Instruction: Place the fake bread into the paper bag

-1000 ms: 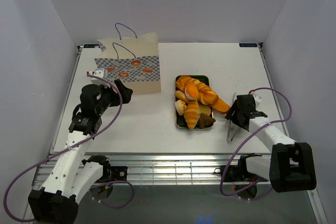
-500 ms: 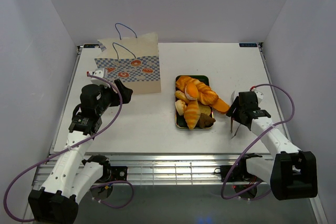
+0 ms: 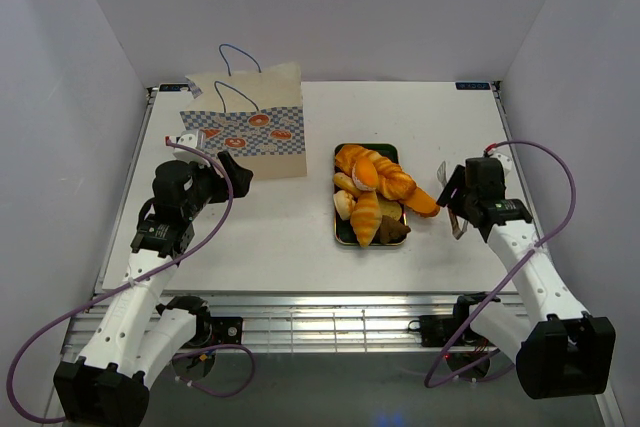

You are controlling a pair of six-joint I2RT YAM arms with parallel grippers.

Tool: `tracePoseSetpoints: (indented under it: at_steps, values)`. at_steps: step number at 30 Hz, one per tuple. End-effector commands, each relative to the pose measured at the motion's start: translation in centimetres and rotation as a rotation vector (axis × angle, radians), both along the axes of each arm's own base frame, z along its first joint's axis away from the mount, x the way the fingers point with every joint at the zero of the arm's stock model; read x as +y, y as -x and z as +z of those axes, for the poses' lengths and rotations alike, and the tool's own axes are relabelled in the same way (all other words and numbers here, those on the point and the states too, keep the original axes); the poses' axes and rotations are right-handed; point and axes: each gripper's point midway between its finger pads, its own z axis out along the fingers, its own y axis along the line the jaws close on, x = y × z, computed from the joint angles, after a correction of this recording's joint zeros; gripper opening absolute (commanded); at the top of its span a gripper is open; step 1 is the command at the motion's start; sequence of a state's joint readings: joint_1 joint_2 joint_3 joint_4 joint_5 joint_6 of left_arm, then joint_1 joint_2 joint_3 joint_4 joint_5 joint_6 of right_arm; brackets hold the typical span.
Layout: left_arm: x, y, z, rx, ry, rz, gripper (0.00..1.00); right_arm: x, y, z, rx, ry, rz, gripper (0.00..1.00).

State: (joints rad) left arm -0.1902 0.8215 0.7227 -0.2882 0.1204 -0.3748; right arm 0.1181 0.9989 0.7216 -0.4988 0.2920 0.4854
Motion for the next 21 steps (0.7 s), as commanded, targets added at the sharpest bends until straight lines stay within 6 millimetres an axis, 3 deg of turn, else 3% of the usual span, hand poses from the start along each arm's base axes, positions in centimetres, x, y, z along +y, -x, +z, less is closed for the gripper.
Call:
tracePoseSetpoints:
  at_steps: [1,7,21]
  values:
    - [-0.3,0.1,1.4,-0.035,0.003,-0.018,0.98,-0.2,-0.3,2.7,-0.039,0.023,0.022,0.72]
    - [-0.4,0.1,1.3,-0.030,0.005,-0.022,0.98,0.4,-0.8,5.6,-0.087,0.017,0.079,0.70]
    - [-0.2,-0.1,1.0,-0.021,-0.002,-0.011,0.98,5.1,-0.9,11.7,-0.201,-0.092,0.332,0.68]
